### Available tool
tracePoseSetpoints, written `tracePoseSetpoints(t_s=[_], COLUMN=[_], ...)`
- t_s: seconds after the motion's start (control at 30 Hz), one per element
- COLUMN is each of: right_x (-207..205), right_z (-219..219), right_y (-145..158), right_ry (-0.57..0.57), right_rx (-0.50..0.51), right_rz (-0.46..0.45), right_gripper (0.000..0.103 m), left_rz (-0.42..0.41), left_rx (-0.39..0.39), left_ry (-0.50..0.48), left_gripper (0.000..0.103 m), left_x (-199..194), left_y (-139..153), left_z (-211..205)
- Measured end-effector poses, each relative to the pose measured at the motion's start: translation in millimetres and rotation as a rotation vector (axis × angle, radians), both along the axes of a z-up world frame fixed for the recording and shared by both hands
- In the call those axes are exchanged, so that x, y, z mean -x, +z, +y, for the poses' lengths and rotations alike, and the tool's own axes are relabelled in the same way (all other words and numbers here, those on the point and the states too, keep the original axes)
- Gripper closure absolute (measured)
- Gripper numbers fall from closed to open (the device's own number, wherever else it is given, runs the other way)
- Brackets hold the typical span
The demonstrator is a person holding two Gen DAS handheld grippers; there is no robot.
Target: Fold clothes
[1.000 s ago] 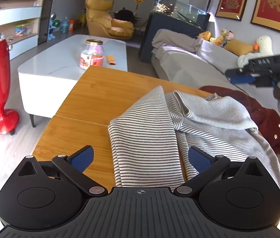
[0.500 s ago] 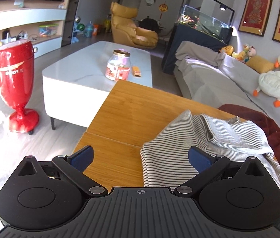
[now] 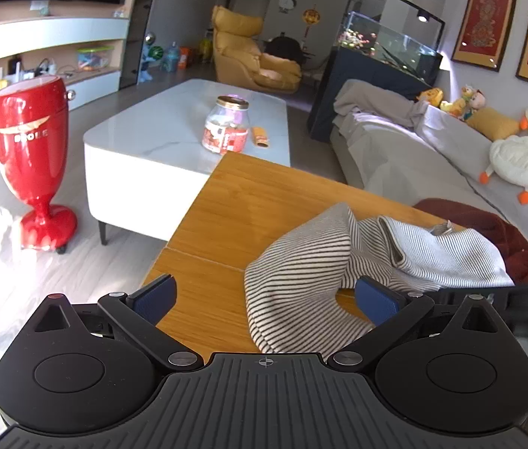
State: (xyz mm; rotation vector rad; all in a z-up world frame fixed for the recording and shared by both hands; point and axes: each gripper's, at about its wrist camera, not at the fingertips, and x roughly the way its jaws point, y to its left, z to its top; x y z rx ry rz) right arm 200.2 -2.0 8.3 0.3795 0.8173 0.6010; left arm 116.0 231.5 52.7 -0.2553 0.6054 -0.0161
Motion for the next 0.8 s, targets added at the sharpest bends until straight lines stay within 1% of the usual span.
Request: tracePoseSetpoints(t_s=[0.1, 0.17, 0.2, 0.23, 0.27, 0.3, 0.33, 0.37, 0.4, 0.47, 0.5, 0.57, 0.7, 0.73, 0.77, 0.8], right_x=[-14.8, -17.1, -15.5, -13.2, -10.2, -4.6, 1.3, 8.5, 15.8, 26.4, 30.1, 31.3, 18.7, 14.2, 8.3, 2.7], right_z=[-12.6, -13.6, -12.9, -9.4, -6.2, -4.0, -1.1, 4.6, 10.4, 21.0, 25.3, 30.7, 47.4, 51.1, 52.5, 52.7], right_y=[21.0, 23.0, 18.8, 12.2, 5.5, -2.0, -8.2, -10.0, -11.7, -15.4, -17.1, -17.9, -22.2, -22.9, -22.0, -19.7], right_ry=[0.006, 0.06, 0.086, 0.096, 0.107, 0.119, 0.13, 0.138, 0.146, 0.159, 0.164, 0.162, 0.191, 0.207, 0.237, 0.265], right_rx=[0.006, 0.01, -0.001, -0.013, -0.023, -0.026, -0.02, 0.019, 0.058, 0.138, 0.171, 0.183, 0.207, 0.209, 0.197, 0.182], right_rz=[-0.03, 0.005, 0.046, 0.098, 0.146, 0.178, 0.197, 0.163, 0.129, 0.06, 0.027, -0.019, -0.118, -0.137, -0.114, -0.095], right_gripper=[0.099, 0.098, 0.096, 0.091, 0.082, 0.078, 0.071, 0.065, 0.064, 0.052, 0.052, 0.049, 0.05, 0.06, 0.085, 0.094], left_rz=[-0.012, -0.024, -0.026, -0.018, -0.011, -0.003, 0.007, 0.016, 0.02, 0.023, 0.023, 0.024, 0.026, 0.025, 0.023, 0.02], left_rx=[-0.042, -0.093, -0.115, -0.119, -0.123, -0.125, -0.108, -0.091, -0.075, -0.05, -0.042, -0.041, -0.021, -0.014, -0.007, -0.004], left_ry=[-0.07, -0.123, -0.13, -0.117, -0.104, -0.089, -0.054, -0.021, 0.004, 0.042, 0.055, 0.066, 0.061, 0.055, 0.048, 0.041], left_gripper=[0.0, 0.0, 0.0, 0.0, 0.0, 0.0, 0.0, 0.0, 0.0, 0.0, 0.0, 0.0, 0.0, 0.0, 0.0, 0.0], left_x=[1.5, 4.2, 5.3, 4.5, 3.7, 2.8, 1.4, 0.4, 1.1, 3.7, 5.4, 7.2, 6.2, 5.3, 4.4, 4.5], left_y=[-2.4, -5.6, -7.4, -9.1, -10.7, -12.1, -12.0, -11.6, -10.3, -7.9, -6.9, -6.3, -7.6, -7.4, -7.3, -7.1], left_z=[-11.3, -22.9, -26.9, -26.4, -26.0, -24.6, -17.5, -10.3, -2.7, 10.9, 16.4, 20.3, 20.8, 19.2, 17.6, 16.1])
